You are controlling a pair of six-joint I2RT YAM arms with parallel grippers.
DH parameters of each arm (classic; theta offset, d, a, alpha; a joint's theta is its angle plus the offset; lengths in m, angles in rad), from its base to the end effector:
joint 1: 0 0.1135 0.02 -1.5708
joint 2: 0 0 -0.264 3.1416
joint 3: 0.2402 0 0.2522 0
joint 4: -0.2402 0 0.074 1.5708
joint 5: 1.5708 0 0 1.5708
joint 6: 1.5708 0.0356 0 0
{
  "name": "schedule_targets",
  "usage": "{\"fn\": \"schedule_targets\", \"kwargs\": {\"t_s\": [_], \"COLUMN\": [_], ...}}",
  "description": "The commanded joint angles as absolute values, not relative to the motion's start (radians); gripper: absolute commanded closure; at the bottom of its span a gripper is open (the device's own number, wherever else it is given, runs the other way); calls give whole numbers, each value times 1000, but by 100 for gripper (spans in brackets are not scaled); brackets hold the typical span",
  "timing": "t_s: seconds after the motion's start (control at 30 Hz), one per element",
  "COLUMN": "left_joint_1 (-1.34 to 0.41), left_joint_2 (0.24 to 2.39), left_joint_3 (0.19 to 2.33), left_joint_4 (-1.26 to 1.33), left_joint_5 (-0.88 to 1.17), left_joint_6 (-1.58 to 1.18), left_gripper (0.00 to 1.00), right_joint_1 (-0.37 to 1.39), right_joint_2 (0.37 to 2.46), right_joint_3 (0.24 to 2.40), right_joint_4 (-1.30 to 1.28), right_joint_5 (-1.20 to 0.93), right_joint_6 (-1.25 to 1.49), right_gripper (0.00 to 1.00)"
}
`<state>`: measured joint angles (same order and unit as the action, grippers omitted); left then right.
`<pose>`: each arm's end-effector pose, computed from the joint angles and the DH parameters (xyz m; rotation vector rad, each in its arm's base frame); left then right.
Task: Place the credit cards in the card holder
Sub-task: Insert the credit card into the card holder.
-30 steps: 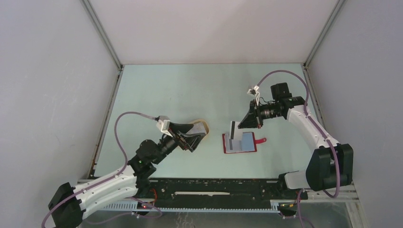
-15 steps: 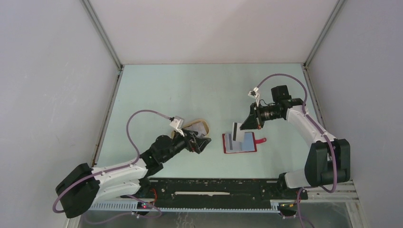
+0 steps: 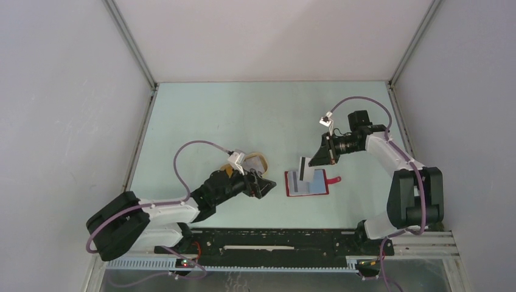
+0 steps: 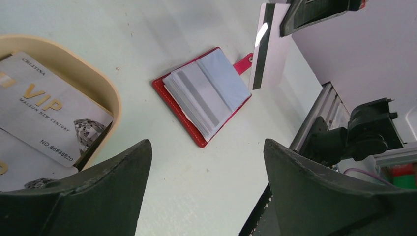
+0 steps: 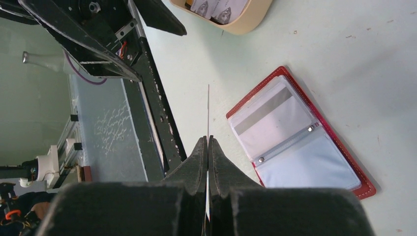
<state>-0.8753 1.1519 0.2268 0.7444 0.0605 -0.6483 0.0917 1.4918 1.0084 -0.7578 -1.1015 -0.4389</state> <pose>0.1366 -0.1670 0.1754 0.2629 1.8829 -1.1355 0.2691 0.0566 0.2307 -0.8357 2.1734 1.3347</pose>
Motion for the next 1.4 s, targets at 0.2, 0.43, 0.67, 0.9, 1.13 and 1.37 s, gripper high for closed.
{"fn": "schedule_targets", "kwargs": {"t_s": [0.2, 0.43, 0.67, 0.9, 1.13, 1.37], "left_joint_1": [-950, -1007, -1014, -1015, -1025, -1026], "left_joint_2": [1282, 1417, 1535, 1568, 1631, 1737], "left_joint_3": [352, 448, 539, 579, 650, 695], "left_joint_4": [788, 752, 722, 698, 706, 717], "left_joint_5": [15, -32, -27, -26, 34, 52], "left_joint_6": [-643, -622, -619, -603, -590, -597], "left_gripper": [14, 19, 38, 49, 66, 76], "right_joint_1": [58, 58, 53, -35, -46, -46], "right_joint_2": [1547, 1571, 1609, 1614, 1672, 1768], "right_joint_3": [1012, 1011, 1012, 1012, 1012, 1012], "right_joint_4": [-744, -720, -689, -744, -773, -774], "right_joint_5": [-1141, -1127, -1076, -1039, -993, -1002], "right_joint_6": [-418, -400, -353, -395, -405, -388], "right_gripper": [100, 100, 100, 100, 100, 100]}}
